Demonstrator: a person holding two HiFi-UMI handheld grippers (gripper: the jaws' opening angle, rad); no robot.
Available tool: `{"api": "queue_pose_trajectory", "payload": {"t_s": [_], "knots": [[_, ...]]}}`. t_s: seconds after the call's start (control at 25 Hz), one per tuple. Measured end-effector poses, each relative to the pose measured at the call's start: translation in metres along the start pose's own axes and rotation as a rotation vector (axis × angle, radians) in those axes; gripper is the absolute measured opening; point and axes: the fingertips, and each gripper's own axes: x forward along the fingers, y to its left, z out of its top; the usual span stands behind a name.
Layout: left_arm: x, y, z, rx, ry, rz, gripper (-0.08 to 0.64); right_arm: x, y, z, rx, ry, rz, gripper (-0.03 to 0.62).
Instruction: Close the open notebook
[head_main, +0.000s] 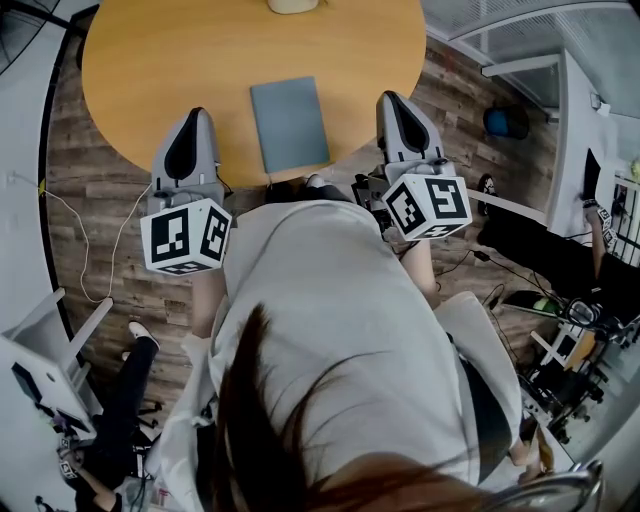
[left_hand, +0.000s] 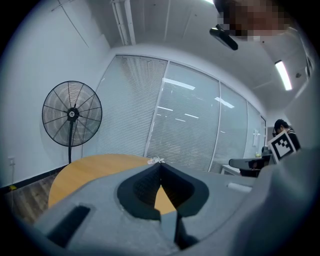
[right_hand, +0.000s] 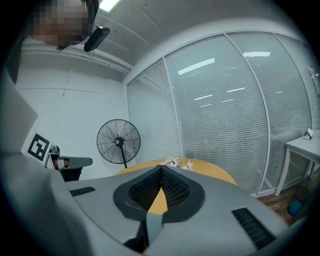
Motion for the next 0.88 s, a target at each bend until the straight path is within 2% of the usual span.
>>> {"api": "queue_pose_trajectory", "payload": {"t_s": [0.24, 0.88], "knots": [[0.0054, -0.0013, -0.0008, 0.001, 0.002, 0.002, 0.015, 0.0032, 0.0004, -0.0004, -0.036, 0.012, 0.02, 0.002], [0.0061, -0.0015, -0.0013, 0.019, 0.001, 0.018, 0.015, 0.0066, -0.0014, -0.0002, -0.038, 0.01, 0.034, 0.002]]}}
